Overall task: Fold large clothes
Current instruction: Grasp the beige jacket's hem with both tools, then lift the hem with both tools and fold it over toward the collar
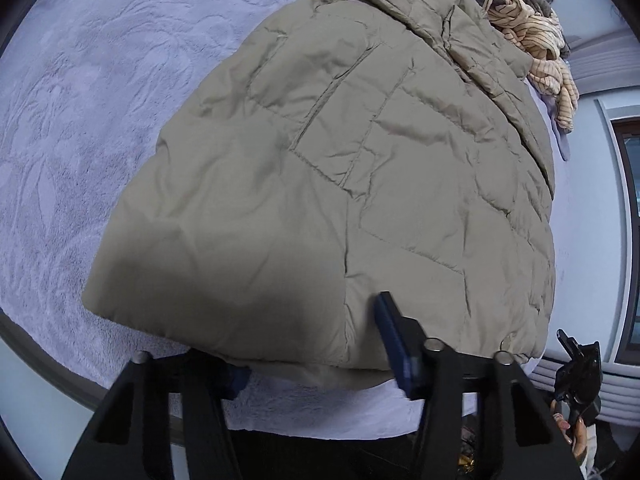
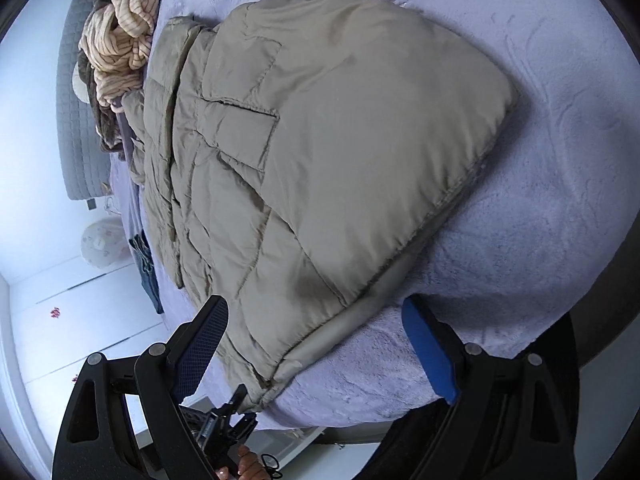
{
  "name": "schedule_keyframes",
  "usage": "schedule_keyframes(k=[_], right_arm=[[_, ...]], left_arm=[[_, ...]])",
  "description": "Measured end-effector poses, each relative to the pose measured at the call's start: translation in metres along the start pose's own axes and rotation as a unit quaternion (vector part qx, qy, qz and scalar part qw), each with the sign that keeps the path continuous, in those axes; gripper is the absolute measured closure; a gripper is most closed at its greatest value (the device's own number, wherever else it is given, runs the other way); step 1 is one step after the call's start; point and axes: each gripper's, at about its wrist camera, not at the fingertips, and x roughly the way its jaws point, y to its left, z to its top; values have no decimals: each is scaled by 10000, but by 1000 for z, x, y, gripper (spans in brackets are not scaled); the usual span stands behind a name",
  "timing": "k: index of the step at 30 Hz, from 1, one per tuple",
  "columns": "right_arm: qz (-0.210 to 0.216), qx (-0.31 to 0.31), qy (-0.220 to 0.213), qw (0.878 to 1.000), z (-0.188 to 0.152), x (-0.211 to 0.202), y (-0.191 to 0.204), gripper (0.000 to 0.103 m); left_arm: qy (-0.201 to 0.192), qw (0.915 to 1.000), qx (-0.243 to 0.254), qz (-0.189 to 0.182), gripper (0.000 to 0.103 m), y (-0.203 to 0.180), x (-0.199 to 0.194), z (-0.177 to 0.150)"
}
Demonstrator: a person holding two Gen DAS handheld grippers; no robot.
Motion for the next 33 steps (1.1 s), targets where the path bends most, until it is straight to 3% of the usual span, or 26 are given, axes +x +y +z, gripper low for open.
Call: schedule_keyframes(k=[1, 2, 4, 5, 6, 8, 10, 15, 21, 27, 33], right_arm=[[84, 28, -39, 10000, 2, 0, 2, 12], [170, 36, -70, 9998, 3, 1, 4, 12], [290, 86, -90, 9995, 5, 1, 6, 13], [339, 134, -85, 9993, 7, 2, 6, 15], [400, 183, -65, 9990, 8, 3, 6, 24], [442, 258, 5, 9987, 10, 6, 6, 63], [427, 290, 75, 9986, 13, 9, 5, 90], [150, -289, 70, 9994, 17, 4, 27, 95], [-62, -1219, 38, 9925, 30, -5, 80, 95], [-40, -2098, -98, 9777, 47, -16, 152, 96], [-14, -3068, -237, 9515, 71, -21, 237, 96]], left_arm=[[2, 10000, -10, -68, 77, -1, -1, 2], [-22, 10000, -19, -73, 83, 0, -2, 4], [-149, 9999, 32, -10, 84, -3, -7, 6], [-209, 9998, 66, 1, 90, -4, -11, 7], [-245, 9997, 96, -11, 90, -4, -14, 8], [-330, 9994, 136, -8, 90, -5, -22, 8], [-404, 9990, 214, 32, 90, -9, -28, 11], [-585, 9969, 506, 159, 93, -25, -45, 18], [-1018, 9921, 720, 163, 93, -48, -77, 37], [-1715, 9822, 746, 163, 93, -85, -115, 73], [-2317, 9682, 890, 326, 93, -128, -138, 126]])
